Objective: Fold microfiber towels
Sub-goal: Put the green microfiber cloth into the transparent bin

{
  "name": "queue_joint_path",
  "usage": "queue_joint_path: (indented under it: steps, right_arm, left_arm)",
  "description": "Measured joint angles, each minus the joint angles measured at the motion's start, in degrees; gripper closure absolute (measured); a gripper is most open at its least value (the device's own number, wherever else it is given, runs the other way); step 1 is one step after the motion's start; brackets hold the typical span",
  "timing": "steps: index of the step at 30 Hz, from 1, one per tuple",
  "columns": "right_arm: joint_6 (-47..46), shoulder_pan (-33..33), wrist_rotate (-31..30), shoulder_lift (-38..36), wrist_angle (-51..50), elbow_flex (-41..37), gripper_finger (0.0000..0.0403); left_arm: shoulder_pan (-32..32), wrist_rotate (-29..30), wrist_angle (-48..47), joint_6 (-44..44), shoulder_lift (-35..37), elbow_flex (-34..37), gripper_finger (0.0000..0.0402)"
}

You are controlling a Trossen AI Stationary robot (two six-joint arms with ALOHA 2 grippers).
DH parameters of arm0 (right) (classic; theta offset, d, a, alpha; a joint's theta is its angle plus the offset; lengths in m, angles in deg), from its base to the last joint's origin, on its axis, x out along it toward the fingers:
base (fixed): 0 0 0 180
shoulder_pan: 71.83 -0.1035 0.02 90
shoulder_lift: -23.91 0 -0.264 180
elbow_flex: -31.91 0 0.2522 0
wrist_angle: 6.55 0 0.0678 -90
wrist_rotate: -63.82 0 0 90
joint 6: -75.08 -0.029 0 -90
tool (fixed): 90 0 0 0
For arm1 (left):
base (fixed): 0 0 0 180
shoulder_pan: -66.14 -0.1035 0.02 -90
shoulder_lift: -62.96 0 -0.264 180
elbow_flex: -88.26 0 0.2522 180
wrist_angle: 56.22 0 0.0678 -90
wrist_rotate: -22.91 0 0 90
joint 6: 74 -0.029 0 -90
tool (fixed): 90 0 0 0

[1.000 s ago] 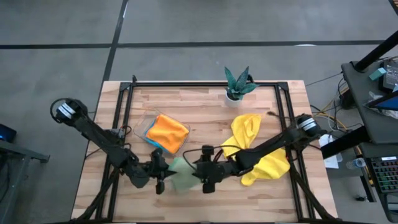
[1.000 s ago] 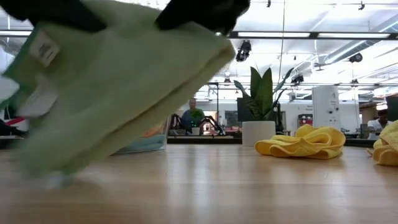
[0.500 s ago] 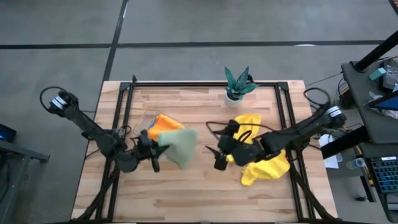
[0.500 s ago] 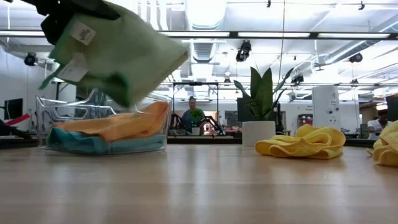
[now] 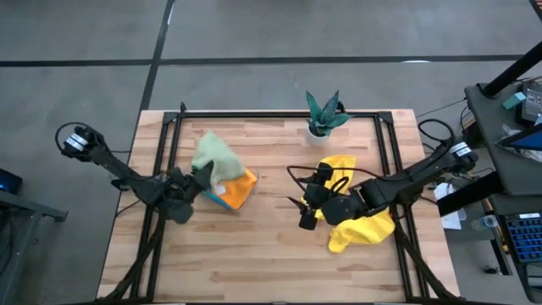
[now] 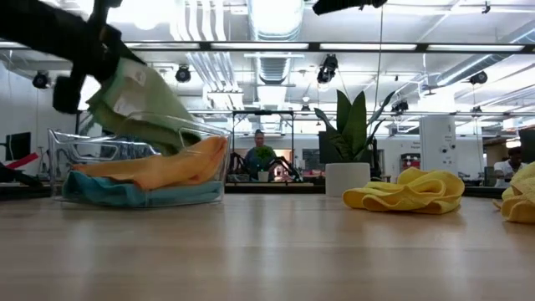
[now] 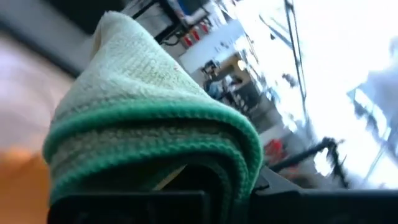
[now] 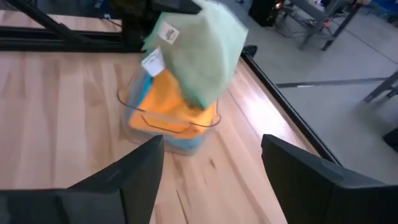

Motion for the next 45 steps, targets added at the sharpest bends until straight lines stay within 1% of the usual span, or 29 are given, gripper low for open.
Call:
queue_joint_path:
  steps: [2, 3, 5, 10, 13, 15, 20, 21, 24, 29, 38, 41, 45]
  right_arm:
    - [0.2, 0.0, -1.7, 0.0, 0.8, -1.1, 0.0142]
    - [0.2, 0.0, -2.4, 0.0, 1.1, -1.8, 0.0140]
    - [0.2, 0.0, -4.1, 0.0, 1.3, -2.8, 0.0138]
    - [1.5, 0.0, -8.1, -1.1, 1.4, -4.4, 0.0136]
    - [1.7, 0.4, -8.3, -2.9, 1.9, -5.4, 0.0140]
    - [1.3, 0.6, -8.4, -4.2, 1.8, -6.3, 0.0142]
    - [1.0, 0.9, -8.5, -6.9, 2.3, -8.1, 0.0144]
    - [1.0, 1.0, -8.5, -7.4, 2.4, -8.5, 0.0143]
    - [2.1, 1.2, -8.5, -8.4, 5.1, -9.9, 0.0140]
    - [3.2, 2.0, -8.4, -8.8, 6.6, -10.9, 0.0136]
    - [3.2, 2.0, -8.3, -8.7, 6.6, -11.0, 0.0134]
    - [3.2, 2.0, -8.3, -8.7, 6.6, -11.0, 0.0131]
    - [3.2, 2.0, -8.3, -8.7, 6.6, -11.0, 0.0133]
  left_arm:
    - [-1.2, 0.0, 2.6, 7.1, -2.3, 0.3, 0.0401]
    - [-1.6, 0.0, 4.8, 9.0, -3.5, 0.2, 0.0401]
    - [-2.3, 0.1, 9.6, 9.2, -5.2, 0.1, 0.0401]
    - [-2.5, 0.2, 24.1, 2.4, -9.3, -2.2, 0.0400]
    - [-2.6, 0.2, 31.2, -8.1, -9.5, -3.4, 0.0395]
    - [-2.6, 0.4, 34.8, -12.8, -9.8, -4.3, 0.0394]
    - [-2.8, 0.8, 36.0, -22.0, -9.0, -5.2, 0.0392]
    - [-2.9, 0.8, 36.0, -21.7, -9.3, -4.9, 0.0392]
    - [-2.9, 0.4, 34.3, -15.7, -12.7, -4.6, 0.0392]
    - [-3.2, 0.3, 34.6, -9.7, -17.4, -4.0, 0.0391]
    - [-2.8, -0.8, 34.6, -7.8, -17.5, 0.0, 0.0389]
    - [-2.6, -2.0, 34.6, -7.8, -17.4, 1.0, 0.0372]
    - [-2.2, -3.7, 34.7, -7.7, -17.4, 2.4, 0.0316]
